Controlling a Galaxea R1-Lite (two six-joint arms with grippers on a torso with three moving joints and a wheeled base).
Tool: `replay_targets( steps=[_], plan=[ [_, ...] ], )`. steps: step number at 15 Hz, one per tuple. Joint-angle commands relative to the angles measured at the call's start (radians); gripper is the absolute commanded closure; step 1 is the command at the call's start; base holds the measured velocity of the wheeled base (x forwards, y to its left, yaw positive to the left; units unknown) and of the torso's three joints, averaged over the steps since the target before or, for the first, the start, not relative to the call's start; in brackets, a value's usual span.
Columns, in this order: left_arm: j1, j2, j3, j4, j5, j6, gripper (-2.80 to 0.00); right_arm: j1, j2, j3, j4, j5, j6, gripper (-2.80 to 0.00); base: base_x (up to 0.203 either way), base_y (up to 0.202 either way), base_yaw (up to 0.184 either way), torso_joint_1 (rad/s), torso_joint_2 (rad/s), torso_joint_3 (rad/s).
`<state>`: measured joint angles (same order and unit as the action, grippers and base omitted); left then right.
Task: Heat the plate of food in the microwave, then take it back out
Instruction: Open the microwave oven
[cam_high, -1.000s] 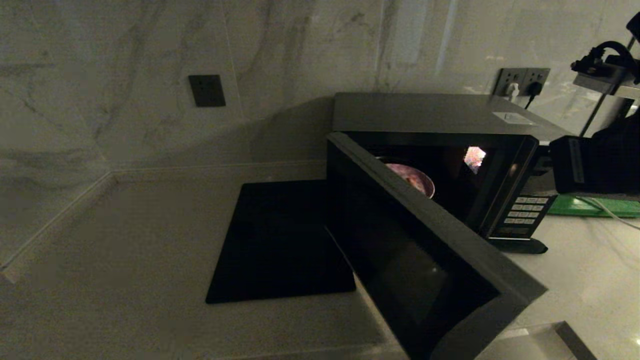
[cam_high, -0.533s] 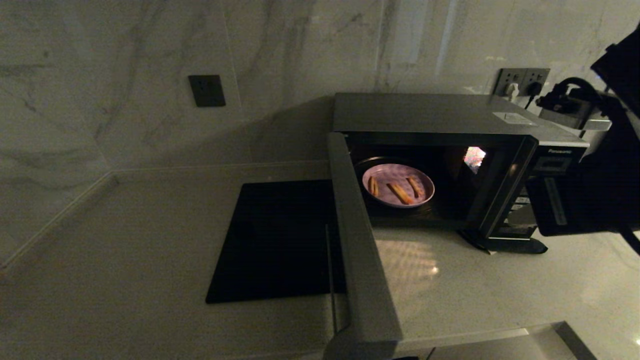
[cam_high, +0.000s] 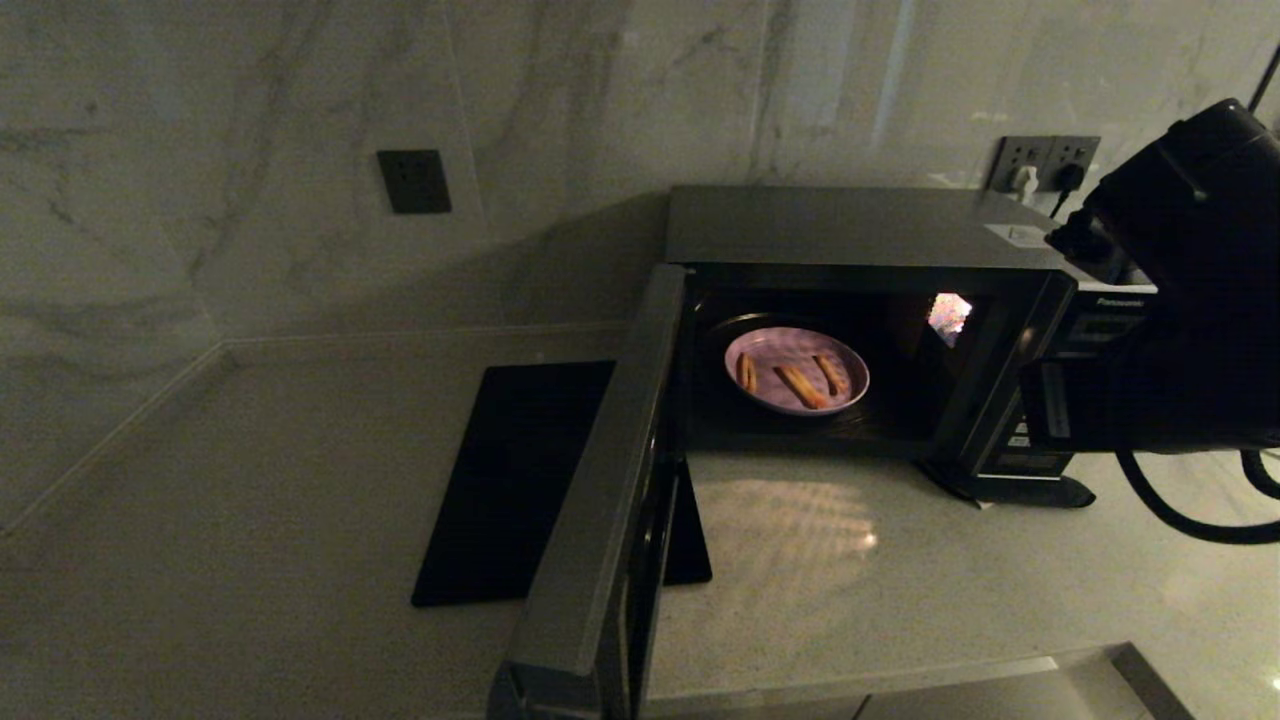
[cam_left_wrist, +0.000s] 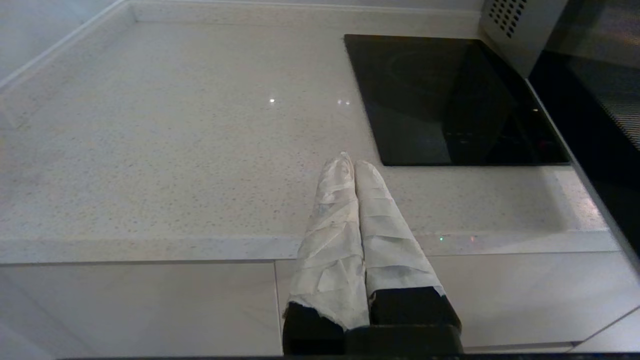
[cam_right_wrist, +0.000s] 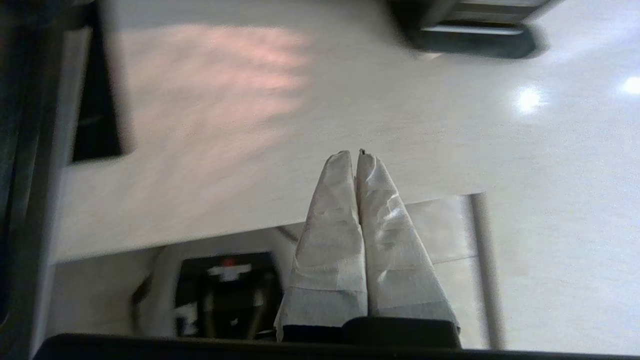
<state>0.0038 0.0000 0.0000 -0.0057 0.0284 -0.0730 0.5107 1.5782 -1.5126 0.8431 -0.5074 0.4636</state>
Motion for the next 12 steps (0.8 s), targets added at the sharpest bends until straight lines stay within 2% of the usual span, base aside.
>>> replay_targets(
  steps=[1, 4, 6, 8, 9, 12],
  plan=[
    [0.001, 0.002, 0.000, 0.000, 0.001, -0.001, 0.00, -0.065, 0.016, 0.006, -0.078, 0.000, -0.020, 0.00, 0.000, 0.000, 0.000, 0.000, 0.00, 0.000],
    [0.001, 0.002, 0.000, 0.000, 0.001, -0.001, 0.00, -0.084, 0.102, 0.019, -0.272, 0.059, -0.002, 0.00, 0.000, 0.000, 0.000, 0.000, 0.00, 0.000],
    [0.001, 0.002, 0.000, 0.000, 0.001, -0.001, 0.00, -0.083, 0.171, 0.010, -0.326, 0.113, 0.065, 0.00, 0.000, 0.000, 0.000, 0.000, 0.00, 0.000],
    [0.001, 0.002, 0.000, 0.000, 0.001, -0.001, 0.00, -0.083, 0.223, -0.001, -0.382, 0.165, 0.089, 0.00, 0.000, 0.000, 0.000, 0.000, 0.00, 0.000],
    [0.001, 0.002, 0.000, 0.000, 0.001, -0.001, 0.00, -0.084, 0.245, -0.001, -0.411, 0.170, 0.091, -2.80, 0.000, 0.000, 0.000, 0.000, 0.00, 0.000],
    [0.001, 0.002, 0.000, 0.000, 0.001, -0.001, 0.00, -0.086, 0.289, -0.003, -0.465, 0.173, 0.132, -2.80, 0.000, 0.000, 0.000, 0.000, 0.00, 0.000]
  ],
)
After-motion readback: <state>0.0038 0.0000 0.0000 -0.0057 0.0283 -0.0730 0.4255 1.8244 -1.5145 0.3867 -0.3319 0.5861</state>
